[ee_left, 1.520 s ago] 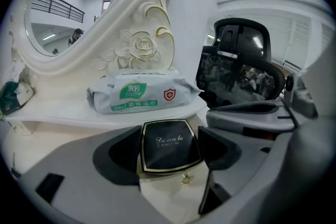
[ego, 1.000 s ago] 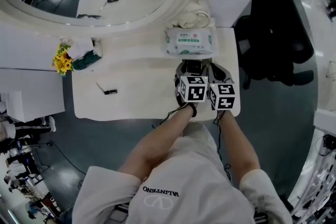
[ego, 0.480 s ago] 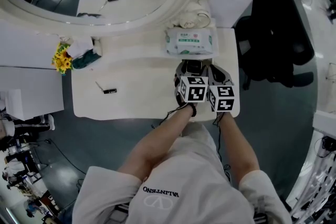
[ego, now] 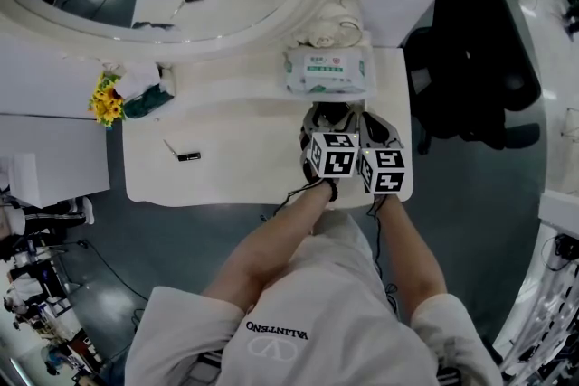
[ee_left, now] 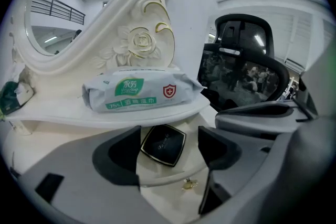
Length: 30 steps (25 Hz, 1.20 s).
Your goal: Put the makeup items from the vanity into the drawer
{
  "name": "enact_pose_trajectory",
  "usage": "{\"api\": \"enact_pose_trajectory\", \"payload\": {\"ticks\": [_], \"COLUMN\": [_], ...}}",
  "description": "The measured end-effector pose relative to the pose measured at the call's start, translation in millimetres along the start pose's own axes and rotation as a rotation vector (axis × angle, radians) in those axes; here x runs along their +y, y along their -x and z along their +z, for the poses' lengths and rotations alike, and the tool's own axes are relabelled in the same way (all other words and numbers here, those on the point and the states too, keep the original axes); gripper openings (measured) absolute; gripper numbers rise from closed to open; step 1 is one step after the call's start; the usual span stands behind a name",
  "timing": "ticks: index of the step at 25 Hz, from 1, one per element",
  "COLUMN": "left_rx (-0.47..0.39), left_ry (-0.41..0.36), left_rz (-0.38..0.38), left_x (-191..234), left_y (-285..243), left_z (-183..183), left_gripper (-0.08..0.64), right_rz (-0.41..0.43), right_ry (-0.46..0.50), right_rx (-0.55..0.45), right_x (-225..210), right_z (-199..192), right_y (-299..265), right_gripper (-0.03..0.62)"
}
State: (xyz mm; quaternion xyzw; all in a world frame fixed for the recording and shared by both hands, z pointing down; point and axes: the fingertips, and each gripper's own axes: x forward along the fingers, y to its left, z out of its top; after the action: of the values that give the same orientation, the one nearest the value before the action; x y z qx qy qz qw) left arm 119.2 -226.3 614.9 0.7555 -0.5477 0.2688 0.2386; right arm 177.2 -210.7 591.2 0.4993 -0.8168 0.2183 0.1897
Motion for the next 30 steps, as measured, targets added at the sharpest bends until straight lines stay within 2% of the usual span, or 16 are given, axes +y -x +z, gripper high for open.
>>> {"api": "enact_pose_trajectory", "payload": {"ticks": [4,8,11,18,21,23,27,30], "left_rx": [-0.036,-0.128,-0.201,-0.359,-0.422,-0.466,-0.59,-0.674], "left_ry": [0.009,-0.043,-0.095,-0.105,-0.093,-0.077,-0.021,-0.043], "left_rz": [-0.019,0.015,0.001,-0.129,-0.142,-0.128,-0.054,0.02], "left_x": [5,21,32,74,105,128,181,215], "left_y": [11,37,61,141,182,210,272,316], "left_z": [-1,7,17,34,40,50,68,81], "left_gripper": [0.297,0.159,0.012,0.003,0.003,0.003,0.003,0.003], "right_rz": [0.001,0.01,0.022,0.059,0.074,0.082,0.095,0.088], "right_ry": [-0.008,-0.012,-0.015,0.003,0.021,0.045,0.085,0.118], "right_rx": [-0.009,-0.021,-0.038,-0.096,-0.134,-0.161,-0.228,-0.285], "right_x": [1,6,10,30,42,52,72,84], "right_z": [1,1,5,28,45,59,92,117], "right_y": [4,14,25,59,72,80,102,119], "right_gripper": [0.012,0.012,0.012,0.012,0.012,0.012,0.012,0.011]}}
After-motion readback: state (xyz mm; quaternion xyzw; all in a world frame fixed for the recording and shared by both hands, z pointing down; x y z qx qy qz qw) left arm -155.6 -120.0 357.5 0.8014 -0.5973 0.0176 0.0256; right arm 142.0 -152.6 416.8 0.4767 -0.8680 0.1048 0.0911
